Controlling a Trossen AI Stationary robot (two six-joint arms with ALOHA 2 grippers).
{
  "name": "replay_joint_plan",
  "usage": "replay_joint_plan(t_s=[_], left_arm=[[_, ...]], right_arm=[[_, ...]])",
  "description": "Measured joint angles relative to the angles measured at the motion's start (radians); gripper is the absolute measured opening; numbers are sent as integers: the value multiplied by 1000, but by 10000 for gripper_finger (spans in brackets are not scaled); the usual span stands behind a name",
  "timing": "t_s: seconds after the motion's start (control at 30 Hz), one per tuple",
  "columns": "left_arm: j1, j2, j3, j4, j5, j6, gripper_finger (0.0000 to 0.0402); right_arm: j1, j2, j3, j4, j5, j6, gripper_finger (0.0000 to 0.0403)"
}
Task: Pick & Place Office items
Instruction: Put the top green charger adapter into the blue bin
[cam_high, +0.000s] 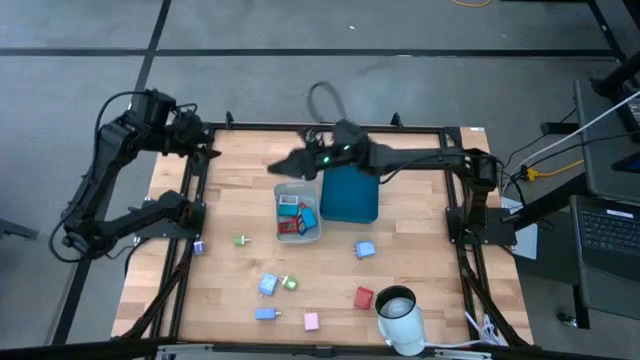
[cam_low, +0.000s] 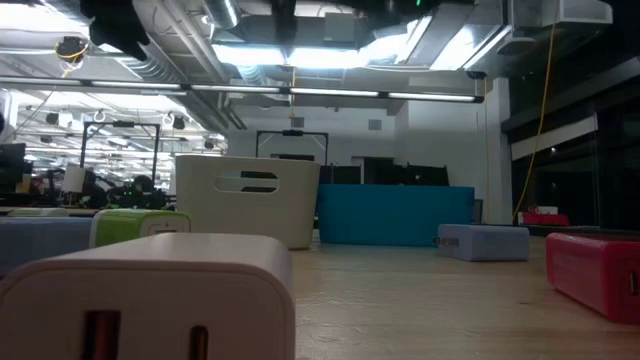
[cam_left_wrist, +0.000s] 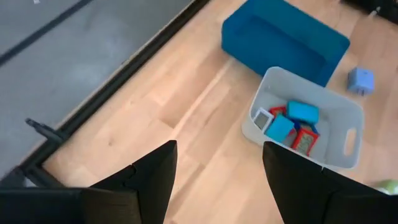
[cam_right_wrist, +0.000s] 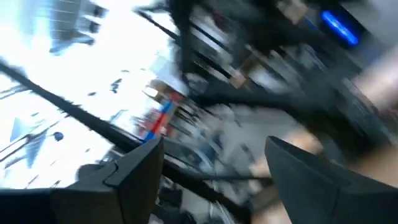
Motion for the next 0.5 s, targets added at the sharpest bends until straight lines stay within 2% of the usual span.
replay_joint_plan(t_s=[0.13,0.23,0.4,0.5], left_arm=[[-74,0,-13,120,31,-191,232],[-161,0,-58,223,36,-336,232],[-344,-3,-184,304,-100,-520,232],[-475,-11,-269,420,-164,-648,232]], right_arm=[[-8,-41,100,76,-48,-122,284],[-20,-60,198,64,-103,-201,284],[-65,-78,340,14,-212,-241,284],[-107,-79,429,-13,-292,-244,284]])
